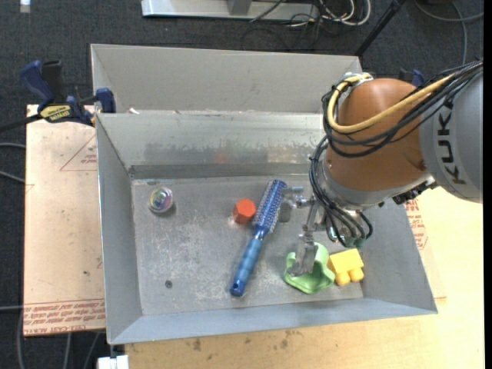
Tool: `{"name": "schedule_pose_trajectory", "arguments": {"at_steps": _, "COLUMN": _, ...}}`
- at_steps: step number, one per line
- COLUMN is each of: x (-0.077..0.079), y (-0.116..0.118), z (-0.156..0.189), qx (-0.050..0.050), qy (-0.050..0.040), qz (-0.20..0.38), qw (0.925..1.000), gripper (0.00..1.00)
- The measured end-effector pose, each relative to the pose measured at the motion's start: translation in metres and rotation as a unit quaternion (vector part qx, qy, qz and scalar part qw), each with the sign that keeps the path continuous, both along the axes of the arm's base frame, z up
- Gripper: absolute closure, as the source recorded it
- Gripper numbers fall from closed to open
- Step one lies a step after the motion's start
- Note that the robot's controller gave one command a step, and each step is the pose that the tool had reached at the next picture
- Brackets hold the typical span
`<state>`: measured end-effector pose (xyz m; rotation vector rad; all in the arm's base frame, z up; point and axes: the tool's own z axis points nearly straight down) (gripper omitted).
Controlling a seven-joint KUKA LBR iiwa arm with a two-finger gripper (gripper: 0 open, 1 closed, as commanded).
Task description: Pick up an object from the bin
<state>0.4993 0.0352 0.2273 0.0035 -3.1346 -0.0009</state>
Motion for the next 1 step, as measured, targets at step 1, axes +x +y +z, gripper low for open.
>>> {"name": "schedule_pose_trajectory", "arguments": {"at_steps": 1, "x": 0.0565, "y": 0.0050, "z": -0.1083, "qx": 0.000, "qy": -0.0018, "qz": -0.069, "qw": 0.9976, "gripper": 0.00}}
